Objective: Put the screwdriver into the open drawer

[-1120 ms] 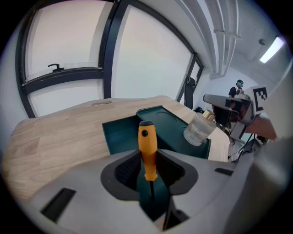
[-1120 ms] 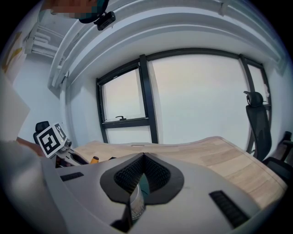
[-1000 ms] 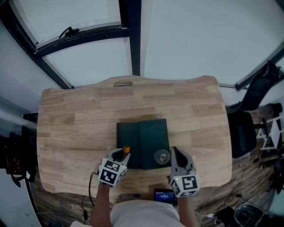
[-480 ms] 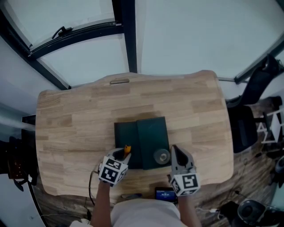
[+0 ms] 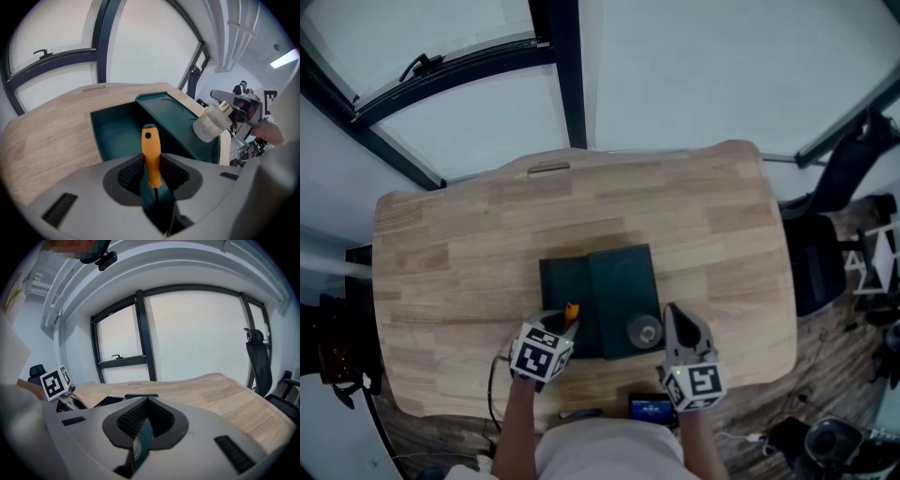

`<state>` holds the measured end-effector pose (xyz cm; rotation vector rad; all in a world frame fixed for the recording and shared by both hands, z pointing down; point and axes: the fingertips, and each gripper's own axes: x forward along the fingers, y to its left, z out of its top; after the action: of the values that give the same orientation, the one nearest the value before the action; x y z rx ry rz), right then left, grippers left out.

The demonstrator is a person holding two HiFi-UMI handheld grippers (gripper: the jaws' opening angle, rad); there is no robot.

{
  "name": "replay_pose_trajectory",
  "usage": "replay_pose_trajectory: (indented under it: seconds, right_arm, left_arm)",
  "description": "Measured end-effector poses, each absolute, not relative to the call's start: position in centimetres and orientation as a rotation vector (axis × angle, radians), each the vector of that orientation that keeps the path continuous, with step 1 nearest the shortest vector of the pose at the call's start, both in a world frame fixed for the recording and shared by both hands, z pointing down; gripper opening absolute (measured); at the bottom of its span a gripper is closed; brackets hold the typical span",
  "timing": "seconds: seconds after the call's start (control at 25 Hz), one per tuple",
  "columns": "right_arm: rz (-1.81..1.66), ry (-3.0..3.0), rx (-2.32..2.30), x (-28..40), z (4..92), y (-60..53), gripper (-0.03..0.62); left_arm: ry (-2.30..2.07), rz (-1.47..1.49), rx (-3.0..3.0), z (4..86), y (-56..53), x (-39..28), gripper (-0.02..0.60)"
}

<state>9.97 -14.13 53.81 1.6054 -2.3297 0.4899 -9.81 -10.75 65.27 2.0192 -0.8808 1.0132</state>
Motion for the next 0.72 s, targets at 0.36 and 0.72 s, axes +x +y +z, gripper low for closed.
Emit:
replay_pose_trajectory:
  seconds: [0.36, 0.72]
  right_arm:
    - [0.534, -2.298, 1.616, 10.5, 55.3, -14.3, -0.003]
    - [0.566, -2.260, 1.624, 11.4, 56.8, -14.4, -0.003]
  left_arm:
    - [-0.847, 1.070, 1.924, 66.6, -11.0, -9.8, 0.104]
    - [-0.834, 1.140, 1.863, 66.7, -11.2, -9.8, 0.104]
